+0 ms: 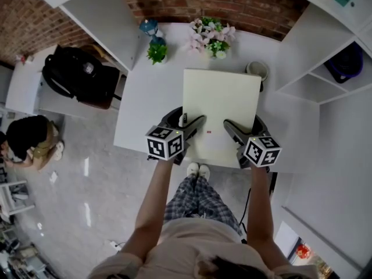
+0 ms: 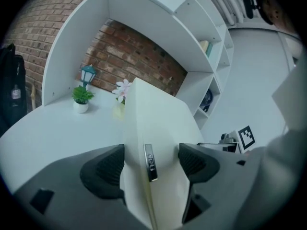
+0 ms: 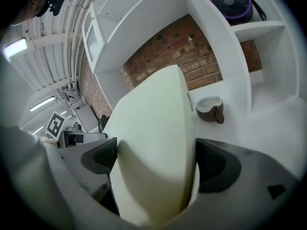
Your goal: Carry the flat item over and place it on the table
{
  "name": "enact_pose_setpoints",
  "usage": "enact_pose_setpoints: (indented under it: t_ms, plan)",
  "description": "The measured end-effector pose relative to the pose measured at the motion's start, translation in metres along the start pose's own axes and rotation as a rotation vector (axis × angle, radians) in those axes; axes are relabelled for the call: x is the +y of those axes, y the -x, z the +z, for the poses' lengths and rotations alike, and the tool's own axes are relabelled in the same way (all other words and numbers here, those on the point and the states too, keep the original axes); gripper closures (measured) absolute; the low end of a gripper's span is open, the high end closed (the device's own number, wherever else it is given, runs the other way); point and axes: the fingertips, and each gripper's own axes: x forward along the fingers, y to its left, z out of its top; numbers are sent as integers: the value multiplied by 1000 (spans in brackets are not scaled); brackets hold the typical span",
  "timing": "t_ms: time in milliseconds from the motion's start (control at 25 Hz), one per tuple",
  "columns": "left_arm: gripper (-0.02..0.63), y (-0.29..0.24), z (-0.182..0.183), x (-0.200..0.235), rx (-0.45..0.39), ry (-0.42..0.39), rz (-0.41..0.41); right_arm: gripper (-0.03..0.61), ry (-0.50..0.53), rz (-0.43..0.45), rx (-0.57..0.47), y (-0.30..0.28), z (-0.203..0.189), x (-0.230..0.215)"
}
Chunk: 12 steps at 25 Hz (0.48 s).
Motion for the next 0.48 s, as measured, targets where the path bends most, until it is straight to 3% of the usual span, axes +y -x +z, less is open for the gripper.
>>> enact_pose_setpoints:
  t_ms: [480]
  plan:
    - [265,-34,-21,27,121,156,37,71,-109,-72,193,-30,-19,-28]
